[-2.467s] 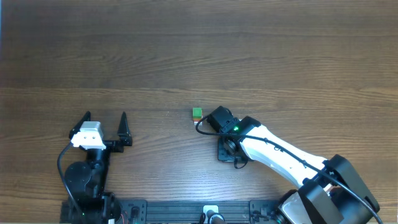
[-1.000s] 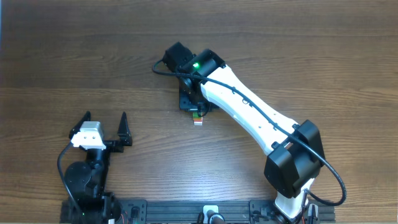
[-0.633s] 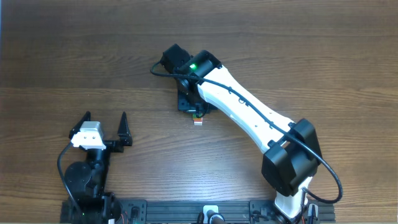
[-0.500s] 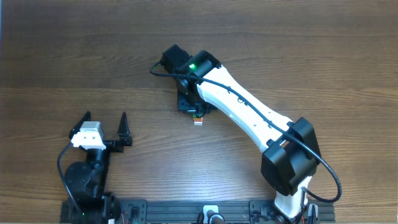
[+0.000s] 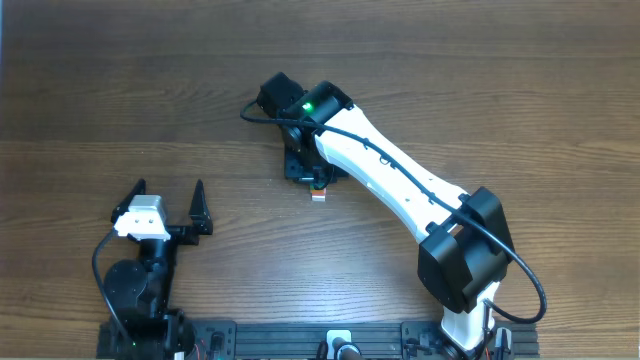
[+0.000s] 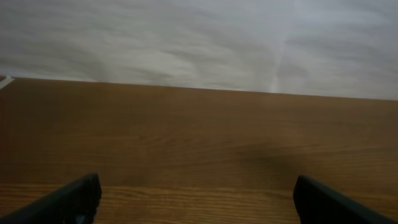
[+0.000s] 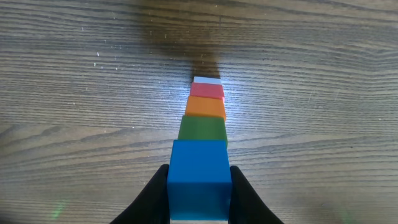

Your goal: Stack Cubes

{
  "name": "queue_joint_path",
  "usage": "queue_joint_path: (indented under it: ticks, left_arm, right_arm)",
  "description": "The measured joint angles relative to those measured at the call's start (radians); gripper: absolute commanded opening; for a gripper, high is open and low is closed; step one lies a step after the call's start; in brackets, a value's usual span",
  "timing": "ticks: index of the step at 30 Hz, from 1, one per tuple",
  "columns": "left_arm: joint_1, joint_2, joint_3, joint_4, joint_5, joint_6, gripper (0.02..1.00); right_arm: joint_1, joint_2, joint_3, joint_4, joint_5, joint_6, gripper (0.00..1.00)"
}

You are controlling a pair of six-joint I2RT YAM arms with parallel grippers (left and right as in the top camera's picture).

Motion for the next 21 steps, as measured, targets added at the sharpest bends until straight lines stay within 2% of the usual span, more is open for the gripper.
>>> queue_joint_path:
  ticks: [8,13,18,21]
  left_arm:
    - [0.000,0.000,0.000,0.000,0.000,0.000,1.000]
    - [0.000,0.000,0.000,0.000,0.000,0.000,0.998]
    - [0.000,0.000,0.000,0.000,0.000,0.000,0.998]
    - [0.000,0.000,0.000,0.000,0.000,0.000,1.000]
  right_arm:
    - [0.001,0.002,0.000,-0.003,-0.002,0.006,0.077]
    - [0.001,0.002,0.000,-0.003,-0.004,0.013,0.292]
    - [0.002,0.002,0.000,-0.003,-0.004,0.014,0.334]
    - [0.002,0.002,0.000,-0.003,-0.004,0.017,0.430]
